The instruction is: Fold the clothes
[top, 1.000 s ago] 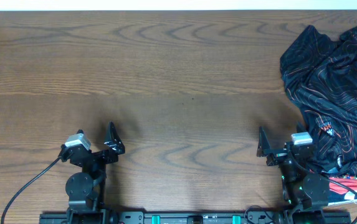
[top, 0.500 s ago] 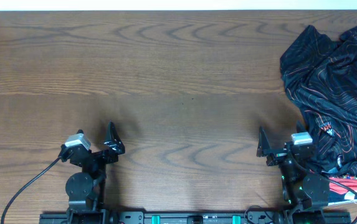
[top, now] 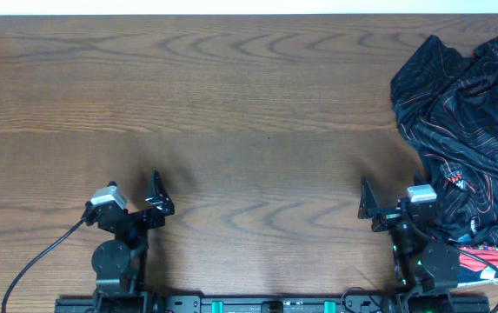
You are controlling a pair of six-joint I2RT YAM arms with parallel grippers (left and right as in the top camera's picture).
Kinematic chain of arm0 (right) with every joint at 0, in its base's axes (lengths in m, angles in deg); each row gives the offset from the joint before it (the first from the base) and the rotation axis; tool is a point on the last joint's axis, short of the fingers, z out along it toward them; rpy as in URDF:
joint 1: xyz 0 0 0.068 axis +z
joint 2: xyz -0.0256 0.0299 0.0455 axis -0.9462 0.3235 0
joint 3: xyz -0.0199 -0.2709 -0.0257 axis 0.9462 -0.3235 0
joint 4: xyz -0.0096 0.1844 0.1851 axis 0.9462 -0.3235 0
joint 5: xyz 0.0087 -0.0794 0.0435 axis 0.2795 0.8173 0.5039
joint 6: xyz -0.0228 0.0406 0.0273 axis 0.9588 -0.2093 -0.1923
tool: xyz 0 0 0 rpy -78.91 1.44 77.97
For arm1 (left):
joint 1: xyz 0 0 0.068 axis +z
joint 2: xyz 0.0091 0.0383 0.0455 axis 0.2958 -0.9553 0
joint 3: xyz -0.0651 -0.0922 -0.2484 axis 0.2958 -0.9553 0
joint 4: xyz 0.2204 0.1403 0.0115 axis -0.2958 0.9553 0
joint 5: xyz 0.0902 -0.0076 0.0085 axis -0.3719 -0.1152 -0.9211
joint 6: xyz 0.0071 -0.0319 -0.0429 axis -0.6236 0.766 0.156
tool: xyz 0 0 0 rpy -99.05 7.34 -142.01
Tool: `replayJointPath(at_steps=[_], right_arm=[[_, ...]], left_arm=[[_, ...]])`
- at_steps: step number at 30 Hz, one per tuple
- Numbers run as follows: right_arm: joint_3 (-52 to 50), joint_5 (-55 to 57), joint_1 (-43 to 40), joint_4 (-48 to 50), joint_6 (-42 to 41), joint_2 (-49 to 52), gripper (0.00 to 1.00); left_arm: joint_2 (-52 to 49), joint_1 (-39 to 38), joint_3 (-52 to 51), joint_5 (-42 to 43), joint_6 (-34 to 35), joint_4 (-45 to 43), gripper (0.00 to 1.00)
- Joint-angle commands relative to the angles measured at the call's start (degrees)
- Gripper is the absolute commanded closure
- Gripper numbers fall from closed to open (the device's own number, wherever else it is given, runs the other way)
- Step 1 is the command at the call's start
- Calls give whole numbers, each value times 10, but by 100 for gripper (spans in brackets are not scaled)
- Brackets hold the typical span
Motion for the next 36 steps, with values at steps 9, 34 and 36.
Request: replayJointPath(at_steps=[9, 34, 36], right_arm=[[120, 52, -5, -124, -19, 99, 1], [418, 308, -90, -436, -229, 640, 25], [416, 287, -109, -447, -233, 667, 25]], left_arm=[[-105, 2, 132, 64, 5, 166, 2], [-369, 2, 405, 63, 5, 411, 2], [-369, 2, 405, 63, 5, 411, 2]])
